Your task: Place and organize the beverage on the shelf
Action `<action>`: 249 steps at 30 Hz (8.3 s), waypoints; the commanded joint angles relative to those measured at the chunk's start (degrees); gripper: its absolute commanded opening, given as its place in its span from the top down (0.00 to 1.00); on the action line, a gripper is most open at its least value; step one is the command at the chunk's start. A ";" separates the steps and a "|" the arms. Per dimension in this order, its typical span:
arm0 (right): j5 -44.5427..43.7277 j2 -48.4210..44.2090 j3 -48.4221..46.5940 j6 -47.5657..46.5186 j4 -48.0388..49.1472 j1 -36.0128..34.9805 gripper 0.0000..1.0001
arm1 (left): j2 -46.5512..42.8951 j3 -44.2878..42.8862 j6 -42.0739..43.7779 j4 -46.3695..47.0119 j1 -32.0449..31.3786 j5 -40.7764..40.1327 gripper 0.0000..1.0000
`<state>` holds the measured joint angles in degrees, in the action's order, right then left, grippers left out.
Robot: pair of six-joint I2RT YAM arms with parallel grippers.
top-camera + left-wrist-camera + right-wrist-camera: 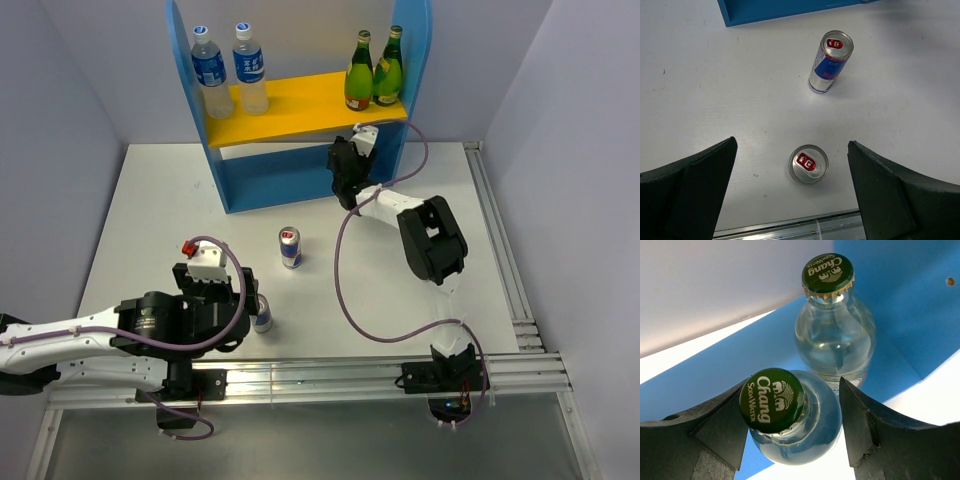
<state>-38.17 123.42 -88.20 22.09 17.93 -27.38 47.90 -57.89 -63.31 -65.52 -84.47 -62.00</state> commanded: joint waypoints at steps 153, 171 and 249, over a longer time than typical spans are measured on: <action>15.50 8.42 -19.89 -9.17 -1.67 -10.51 1.00 | 23.38 22.38 24.72 76.67 29.01 5.48 1.00; 16.90 8.60 -19.56 -4.33 -3.97 -10.50 0.00 | 21.97 23.79 25.86 78.34 30.06 4.87 1.00; 14.71 -32.10 42.24 -0.29 22.32 -14.28 0.00 | 63.89 -16.20 49.51 110.17 61.52 25.61 1.00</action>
<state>-21.65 92.84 -46.35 21.63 37.32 -41.28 111.46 -69.58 -15.20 38.74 -23.31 -35.88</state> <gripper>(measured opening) 0.997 0.586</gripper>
